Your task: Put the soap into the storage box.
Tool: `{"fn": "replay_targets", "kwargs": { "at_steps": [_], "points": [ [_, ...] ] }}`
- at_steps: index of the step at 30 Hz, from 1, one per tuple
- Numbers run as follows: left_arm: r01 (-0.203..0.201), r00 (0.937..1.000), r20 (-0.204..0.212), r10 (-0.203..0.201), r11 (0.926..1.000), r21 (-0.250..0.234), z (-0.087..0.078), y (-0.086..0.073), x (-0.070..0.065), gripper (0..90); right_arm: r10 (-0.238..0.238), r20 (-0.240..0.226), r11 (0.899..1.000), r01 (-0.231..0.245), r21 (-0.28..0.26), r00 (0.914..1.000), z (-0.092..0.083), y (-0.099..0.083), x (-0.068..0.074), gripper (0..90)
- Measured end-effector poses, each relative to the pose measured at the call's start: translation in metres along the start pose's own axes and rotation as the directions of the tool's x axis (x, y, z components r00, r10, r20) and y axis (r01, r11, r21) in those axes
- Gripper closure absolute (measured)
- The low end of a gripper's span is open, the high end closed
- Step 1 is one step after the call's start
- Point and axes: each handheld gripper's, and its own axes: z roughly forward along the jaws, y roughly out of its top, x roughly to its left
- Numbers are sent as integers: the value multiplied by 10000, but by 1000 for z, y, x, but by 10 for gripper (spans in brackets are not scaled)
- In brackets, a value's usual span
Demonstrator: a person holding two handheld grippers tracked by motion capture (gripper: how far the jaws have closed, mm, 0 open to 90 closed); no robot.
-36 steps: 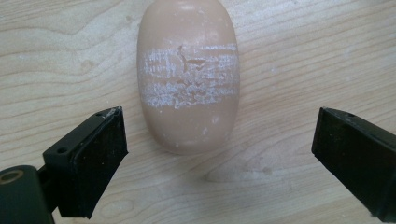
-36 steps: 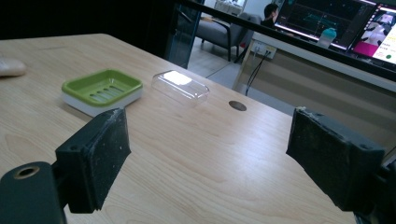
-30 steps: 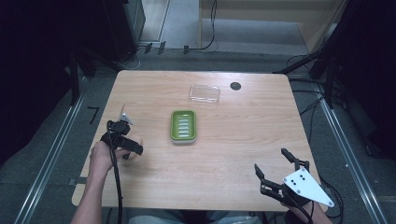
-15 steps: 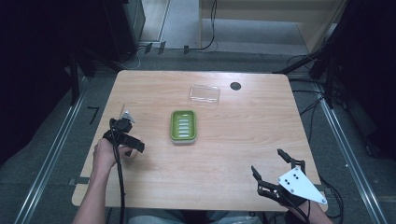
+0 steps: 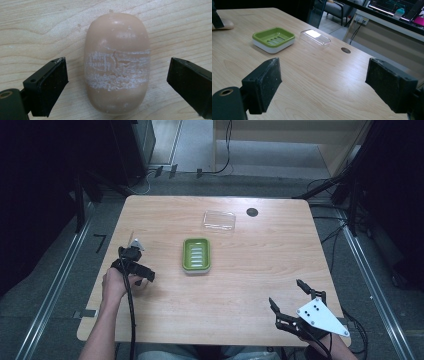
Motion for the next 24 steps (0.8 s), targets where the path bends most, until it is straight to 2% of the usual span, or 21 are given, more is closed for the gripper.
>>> {"fn": "replay_targets", "kwargs": {
  "at_steps": [8, 24],
  "points": [
    [-31, 9999, -102, 32, 9999, 115, 3, 0, 0, 41, -10, -23, 10000, 10, 55, 10000, 1, 0, 0, 130],
    [-133, 9994, -305, 141, 9996, 260, 7, -2, -3, 248, -27, -17, 9999, 27, 116, 10000, 1, 0, 0, 131]
  ]
}}
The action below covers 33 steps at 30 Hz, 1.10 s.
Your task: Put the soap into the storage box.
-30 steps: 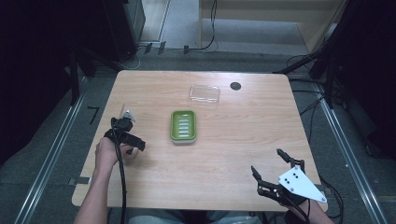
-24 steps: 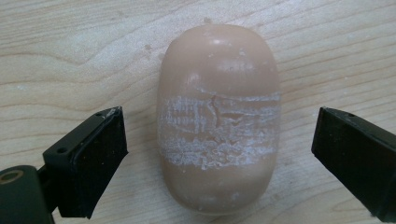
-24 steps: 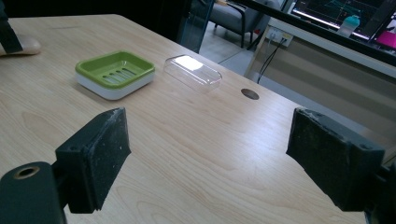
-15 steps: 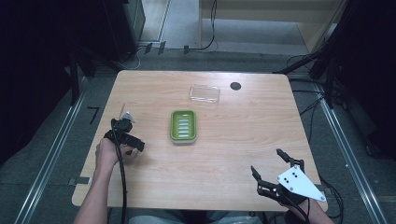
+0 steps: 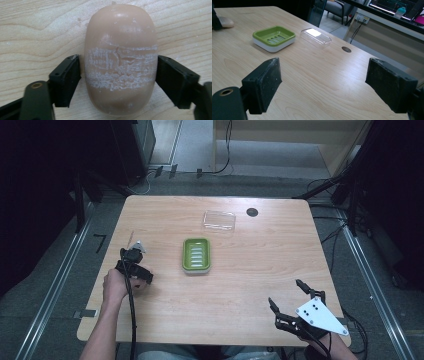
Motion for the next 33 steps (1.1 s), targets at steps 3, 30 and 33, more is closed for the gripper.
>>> {"fn": "replay_targets", "kwargs": {
  "at_steps": [3, 30, 33],
  "points": [
    [-42, 10000, -38, 42, 10000, -32, 0, 0, -1, 294, -5, 6, 10000, 5, -1, 10000, 0, 0, 0, 131],
    [-11, 10000, 3, 11, 9999, -169, -6, 0, -6, 338, 2, 18, 10000, -2, 27, 10000, 0, 0, 0, 131],
    [-67, 10000, 2, 67, 9997, -217, -8, 1, -7, 338, -5, 15, 10000, 5, 30, 10000, 0, 0, 0, 131]
  ]
}}
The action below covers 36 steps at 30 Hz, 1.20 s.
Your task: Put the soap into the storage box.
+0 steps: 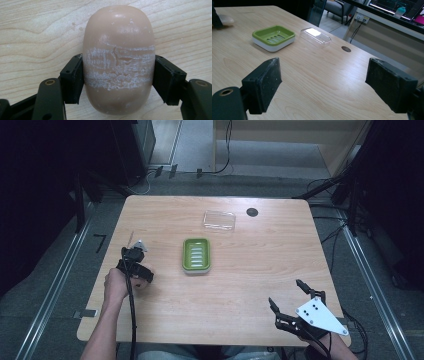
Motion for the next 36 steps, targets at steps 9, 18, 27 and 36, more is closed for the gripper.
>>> {"fn": "replay_targets", "kwargs": {
  "at_steps": [9, 18, 27, 36],
  "points": [
    [-110, 9999, 59, 110, 9999, 10, -5, 1, -4, 338, 2, 1, 10000, -2, 12, 10000, 0, 0, 0, 131],
    [-299, 9991, 293, 304, 9994, -185, -11, 4, -9, 337, 1, 26, 10000, -2, 49, 10000, 0, 0, 0, 131],
    [-356, 9987, 351, 365, 9991, -244, -15, 8, -15, 337, -5, 10, 10000, 5, 52, 10000, 1, 0, 0, 131],
    [-452, 9984, 337, 464, 9984, -349, -17, 10, -17, 337, 27, 34, 10000, -27, 41, 10000, 0, 0, 0, 131]
  ]
}}
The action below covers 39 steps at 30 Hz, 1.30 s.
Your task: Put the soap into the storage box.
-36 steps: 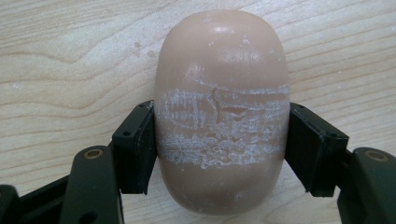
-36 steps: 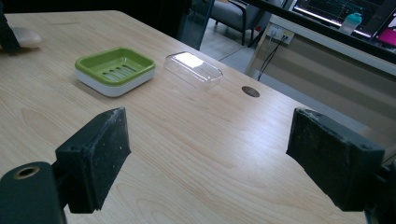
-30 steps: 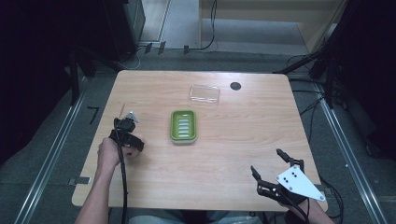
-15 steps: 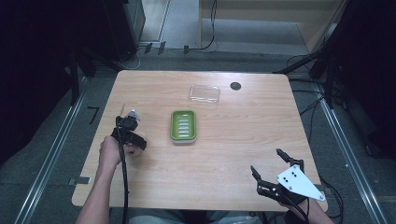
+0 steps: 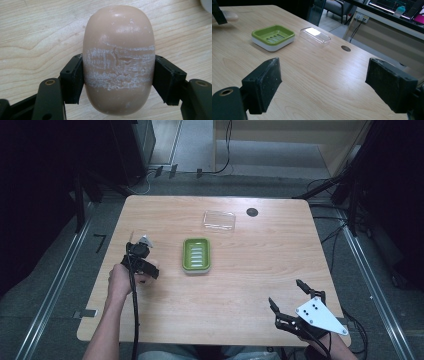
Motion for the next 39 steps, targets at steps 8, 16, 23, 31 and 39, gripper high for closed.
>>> {"fn": "replay_targets", "kwargs": {
  "at_steps": [8, 16, 23, 31, 39],
  "points": [
    [-112, 9999, 78, 113, 9999, -132, 0, 6, -8, 337, -2, -7, 10000, 2, -4, 10000, 1, 0, 0, 131],
    [-30, 10000, 89, 33, 9993, -380, -1, 8, -9, 337, -18, -21, 10000, 18, 17, 10000, 0, 0, 0, 131],
    [-149, 9996, 225, 159, 9990, -416, 0, 13, -16, 337, -16, -22, 10000, 16, 8, 10000, 1, 0, 0, 131],
    [-242, 9994, 253, 257, 9980, -582, 0, 17, -22, 337, -33, -19, 10000, 34, 25, 10000, 1, 0, 0, 131],
    [-324, 9990, 276, 343, 9971, -682, -1, 23, -27, 337, -29, -11, 10000, 29, 14, 10000, 1, 0, 0, 130]
  ]
}}
